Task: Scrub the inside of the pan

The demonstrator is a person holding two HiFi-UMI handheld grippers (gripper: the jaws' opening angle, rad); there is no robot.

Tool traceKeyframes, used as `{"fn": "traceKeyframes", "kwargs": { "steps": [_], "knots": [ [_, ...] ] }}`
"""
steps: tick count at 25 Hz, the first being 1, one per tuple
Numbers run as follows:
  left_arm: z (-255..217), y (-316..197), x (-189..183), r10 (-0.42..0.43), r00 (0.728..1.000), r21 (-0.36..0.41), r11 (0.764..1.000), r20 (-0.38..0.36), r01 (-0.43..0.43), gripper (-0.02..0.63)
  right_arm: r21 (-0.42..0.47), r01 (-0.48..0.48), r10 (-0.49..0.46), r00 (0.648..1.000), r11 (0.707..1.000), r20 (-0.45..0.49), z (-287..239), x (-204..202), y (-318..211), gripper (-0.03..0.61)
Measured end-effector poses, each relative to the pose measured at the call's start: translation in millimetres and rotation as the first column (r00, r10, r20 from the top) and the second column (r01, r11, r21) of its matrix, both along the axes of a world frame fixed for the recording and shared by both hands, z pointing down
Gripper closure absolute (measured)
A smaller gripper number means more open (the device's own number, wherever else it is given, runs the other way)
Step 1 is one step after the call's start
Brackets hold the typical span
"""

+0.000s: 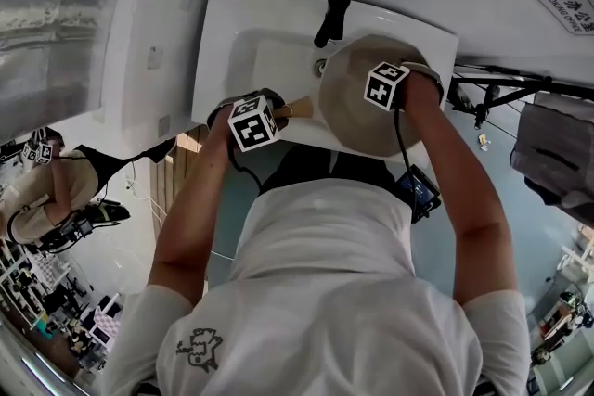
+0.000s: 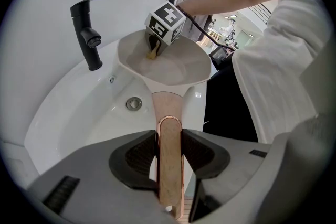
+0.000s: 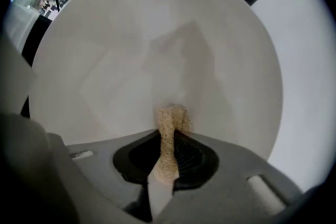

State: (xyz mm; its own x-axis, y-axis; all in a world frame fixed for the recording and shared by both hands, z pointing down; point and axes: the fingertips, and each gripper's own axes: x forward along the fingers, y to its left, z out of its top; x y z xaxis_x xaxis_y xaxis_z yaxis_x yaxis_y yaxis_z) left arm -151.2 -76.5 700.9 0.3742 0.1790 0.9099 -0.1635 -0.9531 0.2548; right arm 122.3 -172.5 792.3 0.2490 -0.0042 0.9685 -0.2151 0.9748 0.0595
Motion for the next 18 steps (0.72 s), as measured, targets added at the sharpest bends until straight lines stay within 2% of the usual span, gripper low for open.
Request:
{"fn": "traceKeyframes", "kwargs": {
  "steps": [5, 11, 14, 18],
  "knots": [
    [0.0, 0.0, -1.1, -0.005, 1.0, 0.002, 1.0, 0.004, 0.005, 0.457, 0.099, -0.003, -0.01, 0.992, 0.995, 0.127, -0.2, -34.8, -20.6, 0.515],
    [-0.3, -0.7, -1.0, -0.002, 1.0, 0.002, 1.0, 0.004, 0.002, 0.457, 0.086, -0.077, 0.043, 0.939, 0.993, 0.342, -7.1, -84.0, -24.7, 0.514],
    [-0.5, -0.4, -0.6, -0.002, 1.0, -0.002, 1.0, 0.0, 0.002, 0.457, 0.002, -0.171, 0.152, 0.882, 0.985, 0.446, -13.2, -105.7, -18.1, 0.512],
    [-1.0, 0.5, 0.0, -0.007, 1.0, -0.006, 1.0, -0.009, 0.007, 0.459, -0.193, -0.344, 0.393, 0.758, 0.919, 0.521, -14.8, -118.4, -3.4, 0.511]
  ]
}}
